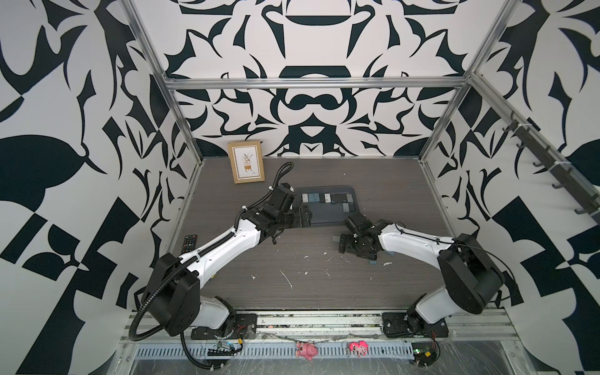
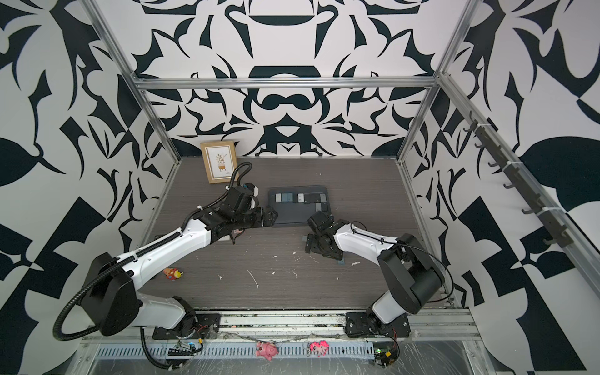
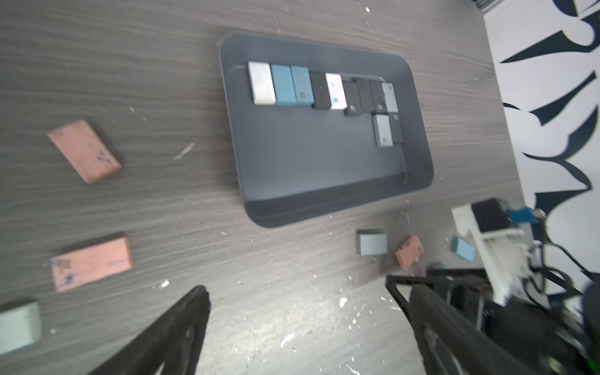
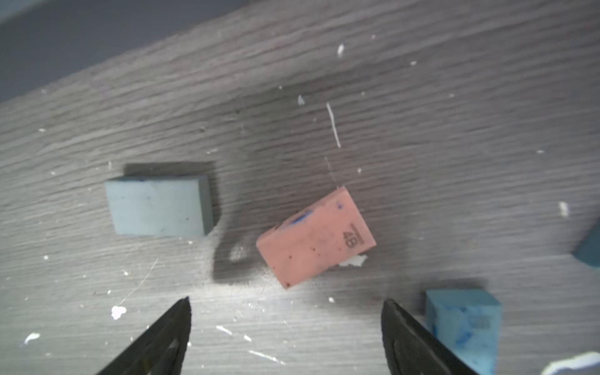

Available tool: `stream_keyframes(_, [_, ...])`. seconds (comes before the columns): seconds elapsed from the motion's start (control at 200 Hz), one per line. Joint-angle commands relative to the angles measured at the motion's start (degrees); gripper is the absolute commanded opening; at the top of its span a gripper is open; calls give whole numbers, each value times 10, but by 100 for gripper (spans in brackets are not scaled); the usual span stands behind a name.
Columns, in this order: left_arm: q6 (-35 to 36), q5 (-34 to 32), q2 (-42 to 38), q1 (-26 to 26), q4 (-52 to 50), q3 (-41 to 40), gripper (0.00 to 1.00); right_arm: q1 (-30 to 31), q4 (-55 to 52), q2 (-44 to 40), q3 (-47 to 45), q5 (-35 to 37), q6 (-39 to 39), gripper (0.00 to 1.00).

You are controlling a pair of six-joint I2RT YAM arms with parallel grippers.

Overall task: Put the eraser in the storage box
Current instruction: Pick up the eraser from the center of the board.

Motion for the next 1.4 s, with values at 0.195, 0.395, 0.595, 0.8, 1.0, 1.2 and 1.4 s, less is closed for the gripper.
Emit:
stream_keyframes(0.195, [-19, 36, -17, 3, 42, -17, 99, -10, 26, 12, 11, 7, -10, 85])
stream_keyframes(0.395, [-27, 49, -5, 3, 49, -17, 99, -33, 33, 24, 14, 0, -27, 77])
stream_keyframes(0.595, [-33, 54, 2, 3, 54, -16, 99, -33, 27, 45, 22, 10, -33, 64])
stream_keyframes(0.8, [-35, 59, 2, 3, 56, -16, 99, -33, 17, 55, 26, 36, -46, 52])
stream_keyframes(1.0, [-37, 65, 3, 3, 60, -19, 99, -31, 10, 75, 29, 55, -59, 45])
stream_keyframes(1.2, [-33, 118, 27, 3, 69, 1, 99, -27, -4, 95, 41, 80, -71, 37])
stream_keyframes(1.4, [-40, 119, 30, 3, 69, -1, 99, -27, -19, 90, 44, 92, -83, 25])
